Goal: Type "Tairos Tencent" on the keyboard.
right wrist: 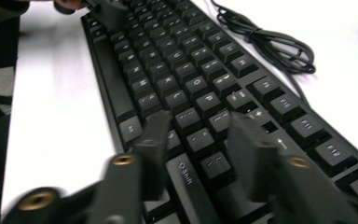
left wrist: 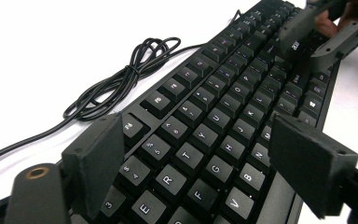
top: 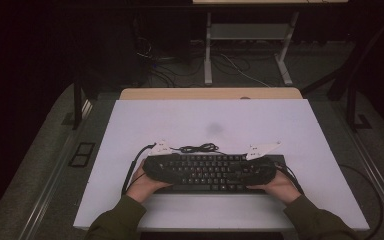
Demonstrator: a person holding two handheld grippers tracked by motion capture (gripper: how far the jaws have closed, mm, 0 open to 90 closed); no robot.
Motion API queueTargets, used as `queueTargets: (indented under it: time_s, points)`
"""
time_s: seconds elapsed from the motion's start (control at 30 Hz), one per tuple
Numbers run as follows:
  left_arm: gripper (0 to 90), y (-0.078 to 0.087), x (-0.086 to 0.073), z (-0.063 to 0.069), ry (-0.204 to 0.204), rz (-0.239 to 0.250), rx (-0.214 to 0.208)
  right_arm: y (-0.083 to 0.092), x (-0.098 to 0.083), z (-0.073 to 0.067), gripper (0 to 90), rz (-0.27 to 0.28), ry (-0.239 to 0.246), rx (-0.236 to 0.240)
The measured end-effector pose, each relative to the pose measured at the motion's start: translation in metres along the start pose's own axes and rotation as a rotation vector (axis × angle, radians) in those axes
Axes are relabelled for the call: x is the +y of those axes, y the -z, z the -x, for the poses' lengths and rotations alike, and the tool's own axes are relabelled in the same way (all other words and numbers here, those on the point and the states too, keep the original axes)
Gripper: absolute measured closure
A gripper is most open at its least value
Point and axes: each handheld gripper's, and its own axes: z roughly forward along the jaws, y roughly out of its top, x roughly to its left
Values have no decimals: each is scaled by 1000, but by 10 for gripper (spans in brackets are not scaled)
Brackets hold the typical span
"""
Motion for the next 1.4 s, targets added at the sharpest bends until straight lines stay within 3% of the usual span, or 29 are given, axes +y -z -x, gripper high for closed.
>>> queueTargets:
  time_s: [0.1,0.3,1.4]
  points:
    - [143,1,-1,0,6,5,8,-1,1,0,416,15,-3,-23]
    - [140,2,-2,1,4,10,12,-2,4,1,351,38,-16,-40]
    - [158,17,-15,0,25,19,43,-17,17,1,316,48,-2,-18]
